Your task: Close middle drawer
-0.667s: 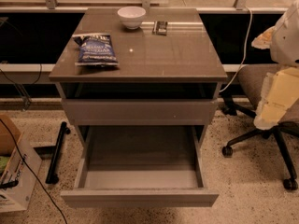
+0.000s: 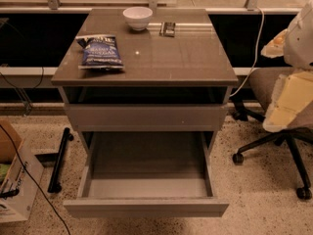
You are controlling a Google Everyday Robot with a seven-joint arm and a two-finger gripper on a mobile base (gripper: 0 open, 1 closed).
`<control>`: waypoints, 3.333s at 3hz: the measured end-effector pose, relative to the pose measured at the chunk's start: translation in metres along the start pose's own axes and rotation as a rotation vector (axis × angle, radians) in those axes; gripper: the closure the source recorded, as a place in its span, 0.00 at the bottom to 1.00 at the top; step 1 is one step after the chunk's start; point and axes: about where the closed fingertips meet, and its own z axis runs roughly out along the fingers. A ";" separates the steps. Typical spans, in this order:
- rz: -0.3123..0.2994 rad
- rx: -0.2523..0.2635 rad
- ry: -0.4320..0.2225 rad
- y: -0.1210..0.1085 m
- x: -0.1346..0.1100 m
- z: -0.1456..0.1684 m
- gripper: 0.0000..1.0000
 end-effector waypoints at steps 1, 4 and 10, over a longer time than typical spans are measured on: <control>0.007 -0.046 -0.001 0.010 0.002 0.023 0.37; 0.038 -0.112 -0.019 0.048 0.021 0.095 1.00; 0.048 -0.249 -0.094 0.117 0.020 0.228 1.00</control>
Offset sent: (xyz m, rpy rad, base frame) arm -0.0191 -0.0003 -0.1157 0.0618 0.1276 -0.0238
